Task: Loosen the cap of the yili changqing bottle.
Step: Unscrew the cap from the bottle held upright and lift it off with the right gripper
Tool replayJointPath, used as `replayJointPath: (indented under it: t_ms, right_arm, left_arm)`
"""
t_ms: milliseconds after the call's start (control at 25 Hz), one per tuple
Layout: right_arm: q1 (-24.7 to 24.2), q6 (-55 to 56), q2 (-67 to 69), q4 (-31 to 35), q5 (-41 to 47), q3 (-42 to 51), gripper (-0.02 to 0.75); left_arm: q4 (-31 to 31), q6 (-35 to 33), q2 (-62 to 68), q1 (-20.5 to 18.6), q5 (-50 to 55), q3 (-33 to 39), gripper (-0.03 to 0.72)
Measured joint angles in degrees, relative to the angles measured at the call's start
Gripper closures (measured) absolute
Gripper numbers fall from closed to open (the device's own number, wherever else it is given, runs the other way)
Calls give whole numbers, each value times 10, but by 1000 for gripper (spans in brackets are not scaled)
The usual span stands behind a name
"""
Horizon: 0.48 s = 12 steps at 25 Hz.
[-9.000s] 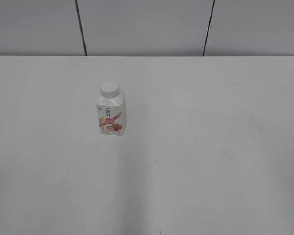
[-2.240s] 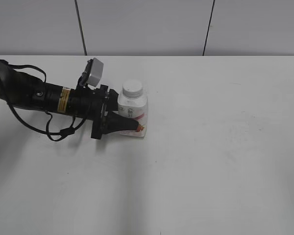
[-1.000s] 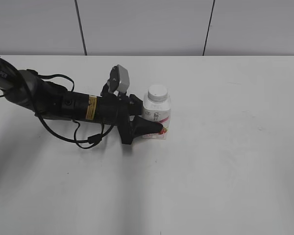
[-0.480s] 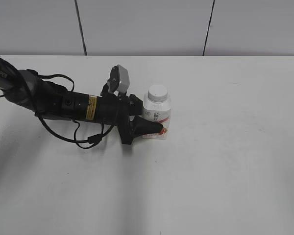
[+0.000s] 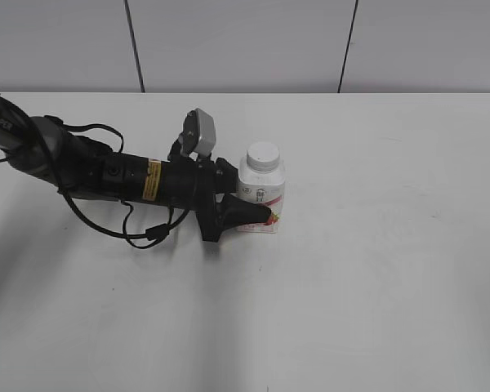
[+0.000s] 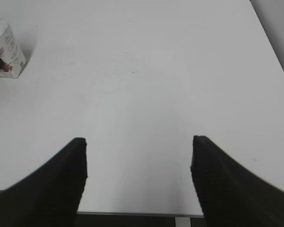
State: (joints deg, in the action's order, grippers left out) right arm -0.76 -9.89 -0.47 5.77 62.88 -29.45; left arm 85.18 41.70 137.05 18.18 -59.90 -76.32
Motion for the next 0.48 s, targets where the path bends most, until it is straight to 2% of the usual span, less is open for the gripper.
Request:
replayJointPath:
  t_ms: [480]
  right_arm:
    - [0,0,0,0,0,0,193]
  left_arm:
    - [1,0,0,0,-1,0,281]
